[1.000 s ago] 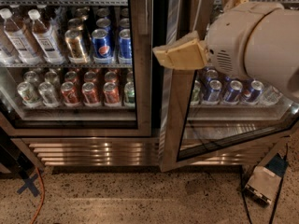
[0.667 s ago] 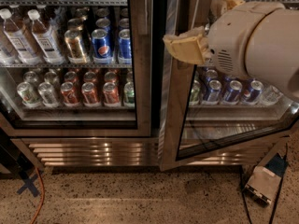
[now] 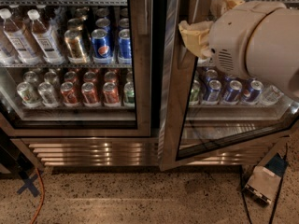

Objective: Open right fridge door

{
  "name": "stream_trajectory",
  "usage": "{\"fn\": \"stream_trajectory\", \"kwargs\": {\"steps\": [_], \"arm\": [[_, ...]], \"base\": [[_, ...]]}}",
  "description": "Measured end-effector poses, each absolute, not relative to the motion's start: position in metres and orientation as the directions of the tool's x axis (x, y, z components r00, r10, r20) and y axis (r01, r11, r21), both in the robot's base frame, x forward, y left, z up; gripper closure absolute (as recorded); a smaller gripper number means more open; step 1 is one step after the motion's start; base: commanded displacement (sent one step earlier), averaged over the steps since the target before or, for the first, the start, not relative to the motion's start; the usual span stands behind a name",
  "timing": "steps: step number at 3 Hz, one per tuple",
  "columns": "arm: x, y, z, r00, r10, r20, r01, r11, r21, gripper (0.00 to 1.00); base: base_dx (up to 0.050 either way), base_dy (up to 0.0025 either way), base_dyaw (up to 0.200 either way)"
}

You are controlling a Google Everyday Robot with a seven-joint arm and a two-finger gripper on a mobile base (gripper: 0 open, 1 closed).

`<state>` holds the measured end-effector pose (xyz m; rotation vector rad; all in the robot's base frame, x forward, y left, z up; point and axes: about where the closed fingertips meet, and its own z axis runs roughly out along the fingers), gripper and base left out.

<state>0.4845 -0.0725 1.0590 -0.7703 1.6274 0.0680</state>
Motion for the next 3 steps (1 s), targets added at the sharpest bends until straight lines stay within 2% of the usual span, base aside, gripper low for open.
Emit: {"fn": "stream_trajectory", "kwargs": {"steps": [1,3], "arm": [[0.4845,-0.0724,1.059,-0.004,-0.438,-0.899,-0.511,0.774,-0.374,1.0],[0.4771,-0.076,1.0682,0.001,-0.436,-0.9,-0.496,0.781,-0.378,1.0]], "base": [[0.0,0.0,0.0],[0.0,0.0,0.0]]}}
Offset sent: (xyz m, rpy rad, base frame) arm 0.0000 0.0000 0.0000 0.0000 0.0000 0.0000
